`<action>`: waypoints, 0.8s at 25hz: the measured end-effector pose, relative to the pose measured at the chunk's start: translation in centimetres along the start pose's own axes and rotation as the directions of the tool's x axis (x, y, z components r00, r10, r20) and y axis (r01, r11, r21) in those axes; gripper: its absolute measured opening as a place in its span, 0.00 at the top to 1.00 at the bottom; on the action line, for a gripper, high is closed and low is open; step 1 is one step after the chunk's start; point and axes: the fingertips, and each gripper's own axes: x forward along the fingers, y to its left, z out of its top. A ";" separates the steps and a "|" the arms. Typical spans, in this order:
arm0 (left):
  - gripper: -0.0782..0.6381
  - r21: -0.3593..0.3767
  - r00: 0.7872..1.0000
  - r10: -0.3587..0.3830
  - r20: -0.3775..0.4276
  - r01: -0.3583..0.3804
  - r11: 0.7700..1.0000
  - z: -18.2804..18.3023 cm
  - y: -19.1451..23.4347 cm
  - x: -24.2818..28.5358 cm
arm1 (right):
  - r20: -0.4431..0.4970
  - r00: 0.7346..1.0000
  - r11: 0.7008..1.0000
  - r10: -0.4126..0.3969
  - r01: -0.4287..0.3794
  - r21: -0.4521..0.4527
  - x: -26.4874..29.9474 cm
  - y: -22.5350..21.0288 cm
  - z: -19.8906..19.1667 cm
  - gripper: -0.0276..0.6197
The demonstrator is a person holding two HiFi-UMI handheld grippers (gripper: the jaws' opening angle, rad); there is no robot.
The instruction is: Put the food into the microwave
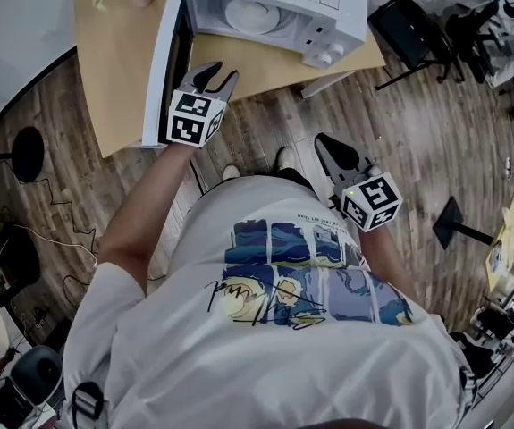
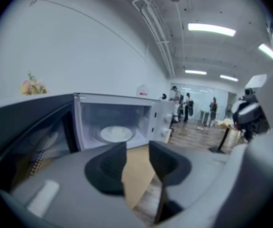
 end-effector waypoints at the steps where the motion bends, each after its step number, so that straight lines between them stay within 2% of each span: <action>1: 0.68 0.000 1.000 -0.001 0.001 0.001 1.000 0.0 -0.1 -0.2 | 0.000 1.000 1.000 0.001 -0.001 -0.003 0.0 0.1 0.0 0.93; 10: 0.68 -0.007 1.000 -0.006 0.011 0.006 1.000 0.0 -0.9 -1.4 | 0.002 1.000 1.000 -0.001 0.001 -0.027 -0.1 0.5 0.4 0.94; 20: 0.68 -0.005 0.996 -0.043 0.079 0.043 0.999 0.8 -1.5 -2.8 | -0.016 1.000 0.997 0.006 -0.007 -0.075 -0.1 1.0 0.5 0.95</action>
